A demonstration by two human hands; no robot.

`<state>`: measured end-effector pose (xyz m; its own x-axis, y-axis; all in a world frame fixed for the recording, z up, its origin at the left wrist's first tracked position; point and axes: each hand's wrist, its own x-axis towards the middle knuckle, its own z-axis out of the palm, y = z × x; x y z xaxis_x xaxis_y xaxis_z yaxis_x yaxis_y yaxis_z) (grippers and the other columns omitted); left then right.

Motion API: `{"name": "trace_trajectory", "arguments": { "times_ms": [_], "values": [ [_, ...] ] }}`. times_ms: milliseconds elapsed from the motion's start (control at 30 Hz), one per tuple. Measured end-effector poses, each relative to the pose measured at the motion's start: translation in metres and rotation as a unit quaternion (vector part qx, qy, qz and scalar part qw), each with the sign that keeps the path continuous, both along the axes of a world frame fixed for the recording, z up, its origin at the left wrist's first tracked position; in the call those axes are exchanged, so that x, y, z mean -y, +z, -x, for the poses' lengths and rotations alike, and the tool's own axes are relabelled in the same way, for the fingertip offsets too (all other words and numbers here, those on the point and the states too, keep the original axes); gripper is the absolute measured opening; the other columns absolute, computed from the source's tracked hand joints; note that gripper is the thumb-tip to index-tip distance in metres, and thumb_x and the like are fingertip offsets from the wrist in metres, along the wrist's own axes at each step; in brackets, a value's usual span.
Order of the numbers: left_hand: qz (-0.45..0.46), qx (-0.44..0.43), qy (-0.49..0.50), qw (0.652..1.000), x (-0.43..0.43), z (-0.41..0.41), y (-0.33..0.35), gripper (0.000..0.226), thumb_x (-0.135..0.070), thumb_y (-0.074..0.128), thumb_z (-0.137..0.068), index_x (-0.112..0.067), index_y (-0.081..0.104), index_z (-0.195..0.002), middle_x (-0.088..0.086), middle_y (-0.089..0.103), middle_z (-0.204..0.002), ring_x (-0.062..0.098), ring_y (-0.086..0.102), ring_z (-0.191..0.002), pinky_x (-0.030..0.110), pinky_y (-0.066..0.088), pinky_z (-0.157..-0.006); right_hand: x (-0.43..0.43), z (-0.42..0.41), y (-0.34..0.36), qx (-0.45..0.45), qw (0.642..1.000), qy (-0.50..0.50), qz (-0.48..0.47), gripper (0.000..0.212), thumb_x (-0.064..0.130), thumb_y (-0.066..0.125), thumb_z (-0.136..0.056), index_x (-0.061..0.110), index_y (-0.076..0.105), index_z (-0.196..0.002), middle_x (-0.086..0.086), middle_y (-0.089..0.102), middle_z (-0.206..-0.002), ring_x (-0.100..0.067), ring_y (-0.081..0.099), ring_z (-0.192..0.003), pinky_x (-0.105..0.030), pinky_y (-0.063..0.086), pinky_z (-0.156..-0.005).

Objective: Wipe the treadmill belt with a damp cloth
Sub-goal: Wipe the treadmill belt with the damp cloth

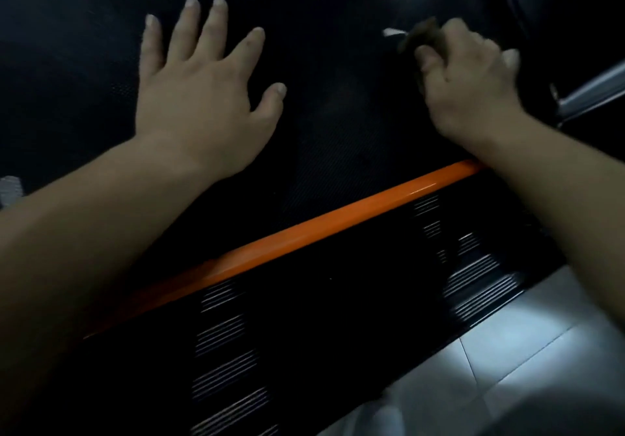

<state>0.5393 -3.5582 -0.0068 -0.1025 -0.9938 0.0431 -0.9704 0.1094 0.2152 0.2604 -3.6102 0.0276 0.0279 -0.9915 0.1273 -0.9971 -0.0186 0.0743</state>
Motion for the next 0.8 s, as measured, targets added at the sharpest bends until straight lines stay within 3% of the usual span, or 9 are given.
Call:
{"name": "trace_trajectory", "arguments": {
  "times_ms": [67, 133, 167, 267, 333, 400, 567, 733, 800],
  "values": [
    [-0.014, -0.004, -0.007, 1.0, -0.002, 0.0, 0.004, 0.069, -0.061, 0.029, -0.102, -0.028, 0.023, -0.161, 0.011, 0.007, -0.171, 0.029, -0.002, -0.158, 0.054, -0.005, -0.126, 0.007, 0.022, 0.009, -0.006, 0.996, -0.086, -0.007, 0.04, 0.042, 0.032, -0.103, 0.011, 0.047, -0.124, -0.023, 0.056, -0.129, -0.044, 0.049, -0.121, -0.052, 0.03, -0.103],
    [-0.022, -0.011, -0.001, 1.0, -0.003, 0.002, 0.008, 0.068, -0.06, 0.029, -0.101, -0.029, 0.022, -0.162, 0.011, 0.006, -0.171, 0.029, -0.003, -0.158, 0.054, -0.005, -0.126, 0.014, 0.024, 0.012, 0.049, 0.981, -0.187, 0.003, 0.042, 0.043, 0.033, -0.103, 0.012, 0.046, -0.128, -0.022, 0.053, -0.134, -0.044, 0.048, -0.125, -0.052, 0.03, -0.105],
    [-0.026, -0.014, 0.002, 1.0, -0.007, 0.0, 0.008, 0.068, -0.06, 0.03, -0.101, -0.029, 0.022, -0.162, 0.01, 0.006, -0.172, 0.028, -0.004, -0.158, 0.053, -0.006, -0.126, 0.01, 0.009, 0.008, 0.061, 0.98, -0.189, 0.002, 0.042, 0.043, 0.035, -0.102, 0.013, 0.046, -0.13, -0.021, 0.053, -0.135, -0.043, 0.048, -0.126, -0.052, 0.031, -0.105],
    [-0.03, -0.012, 0.002, 0.999, -0.019, -0.01, 0.007, 0.068, -0.06, 0.029, -0.102, -0.03, 0.02, -0.162, 0.009, 0.003, -0.172, 0.027, -0.006, -0.158, 0.052, -0.007, -0.126, -0.015, -0.054, -0.009, 0.083, 0.996, -0.021, 0.003, 0.037, 0.045, 0.039, -0.1, 0.02, 0.049, -0.125, -0.012, 0.058, -0.126, -0.036, 0.053, -0.117, -0.046, 0.038, -0.093],
    [-0.032, -0.002, -0.003, 0.999, -0.029, -0.016, 0.007, 0.068, -0.061, 0.028, -0.102, -0.031, 0.019, -0.162, 0.009, 0.003, -0.172, 0.028, -0.006, -0.158, 0.053, -0.007, -0.126, -0.034, -0.077, -0.008, 0.105, 0.989, 0.102, -0.015, 0.028, 0.045, 0.042, -0.1, 0.023, 0.05, -0.115, -0.004, 0.056, -0.111, -0.031, 0.054, -0.107, -0.042, 0.034, -0.084],
    [-0.041, 0.002, 0.002, 0.999, -0.036, -0.019, 0.007, 0.068, -0.062, 0.027, -0.102, -0.032, 0.017, -0.163, 0.009, 0.002, -0.172, 0.028, -0.007, -0.158, 0.053, -0.007, -0.126, -0.029, -0.06, 0.0, 0.075, 0.988, 0.135, -0.028, 0.027, 0.045, 0.043, -0.099, 0.022, 0.05, -0.113, -0.006, 0.058, -0.11, -0.033, 0.055, -0.105, -0.043, 0.034, -0.085],
    [-0.085, 0.003, 0.054, 0.995, -0.038, 0.003, 0.012, 0.074, -0.065, 0.026, -0.1, -0.029, 0.012, -0.163, 0.011, -0.006, -0.172, 0.03, -0.015, -0.157, 0.062, -0.013, -0.121, 0.0, 0.035, 0.02, 0.01, 0.988, -0.155, -0.022, 0.039, 0.042, 0.038, -0.102, 0.011, 0.046, -0.126, -0.025, 0.055, -0.13, -0.047, 0.049, -0.122, -0.053, 0.032, -0.102],
    [-0.092, 0.027, 0.101, 0.99, -0.042, 0.027, 0.01, 0.084, -0.071, 0.021, -0.097, -0.022, 0.009, -0.163, 0.017, -0.009, -0.17, 0.034, -0.017, -0.156, 0.068, -0.012, -0.119, -0.018, 0.025, 0.009, -0.023, 0.998, -0.005, -0.058, 0.035, 0.041, 0.035, -0.103, 0.013, 0.046, -0.12, -0.019, 0.059, -0.12, -0.041, 0.053, -0.114, -0.052, 0.033, -0.096],
    [-0.086, 0.03, 0.104, 0.99, -0.042, 0.025, 0.009, 0.083, -0.071, 0.021, -0.097, -0.022, 0.009, -0.163, 0.017, -0.008, -0.17, 0.034, -0.016, -0.156, 0.068, -0.011, -0.119, -0.006, 0.046, 0.015, -0.052, 0.994, -0.085, -0.05, 0.038, 0.042, 0.034, -0.103, 0.011, 0.044, -0.123, -0.023, 0.059, -0.123, -0.044, 0.054, -0.117, -0.052, 0.032, -0.099]
  ]
}}
